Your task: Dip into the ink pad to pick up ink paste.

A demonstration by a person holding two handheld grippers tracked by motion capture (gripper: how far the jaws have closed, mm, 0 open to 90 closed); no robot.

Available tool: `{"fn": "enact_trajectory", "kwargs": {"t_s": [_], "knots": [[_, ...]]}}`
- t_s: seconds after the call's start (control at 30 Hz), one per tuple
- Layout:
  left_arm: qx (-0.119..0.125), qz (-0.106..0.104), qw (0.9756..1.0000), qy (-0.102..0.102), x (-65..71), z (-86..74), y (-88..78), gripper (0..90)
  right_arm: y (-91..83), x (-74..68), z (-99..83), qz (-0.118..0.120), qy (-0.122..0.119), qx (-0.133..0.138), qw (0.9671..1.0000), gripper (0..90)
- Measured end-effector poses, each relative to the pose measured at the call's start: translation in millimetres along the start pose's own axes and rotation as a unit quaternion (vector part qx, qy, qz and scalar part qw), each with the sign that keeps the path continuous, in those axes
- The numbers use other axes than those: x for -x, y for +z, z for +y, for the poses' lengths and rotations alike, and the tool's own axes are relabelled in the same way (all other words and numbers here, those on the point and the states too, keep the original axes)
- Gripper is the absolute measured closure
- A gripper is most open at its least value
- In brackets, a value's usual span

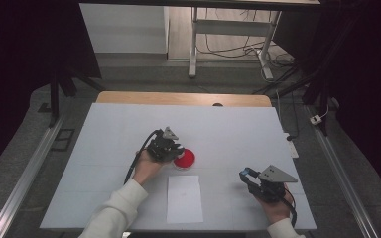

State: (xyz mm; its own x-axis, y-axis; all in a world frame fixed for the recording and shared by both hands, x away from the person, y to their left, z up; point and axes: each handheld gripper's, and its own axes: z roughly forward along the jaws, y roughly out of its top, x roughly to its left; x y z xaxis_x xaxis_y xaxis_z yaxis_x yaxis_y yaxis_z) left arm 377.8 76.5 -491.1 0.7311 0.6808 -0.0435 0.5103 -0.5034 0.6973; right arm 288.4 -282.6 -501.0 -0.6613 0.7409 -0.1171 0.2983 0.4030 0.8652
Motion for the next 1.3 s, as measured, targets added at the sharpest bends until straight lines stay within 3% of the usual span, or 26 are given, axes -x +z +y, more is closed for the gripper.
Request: {"fn": "enact_trajectory", "kwargs": {"t_s": [0.37,0.83,1.3], "knots": [[0.002,0.001,1.0000,-0.002,0.7,-0.7,1.7,75.5,0.2,-0.8,0.1,0.002,-0.002,0.001,1.0000,65.6],[-0.015,0.011,0.9998,0.007,4.2,0.2,4.7,75.7,0.8,-1.5,0.2,0.003,-0.003,0.003,1.0000,65.6],[-0.004,0.006,1.0000,0.004,2.2,-0.7,1.7,75.6,0.8,-1.1,0.1,0.003,-0.003,0.000,1.0000,65.6]]}}
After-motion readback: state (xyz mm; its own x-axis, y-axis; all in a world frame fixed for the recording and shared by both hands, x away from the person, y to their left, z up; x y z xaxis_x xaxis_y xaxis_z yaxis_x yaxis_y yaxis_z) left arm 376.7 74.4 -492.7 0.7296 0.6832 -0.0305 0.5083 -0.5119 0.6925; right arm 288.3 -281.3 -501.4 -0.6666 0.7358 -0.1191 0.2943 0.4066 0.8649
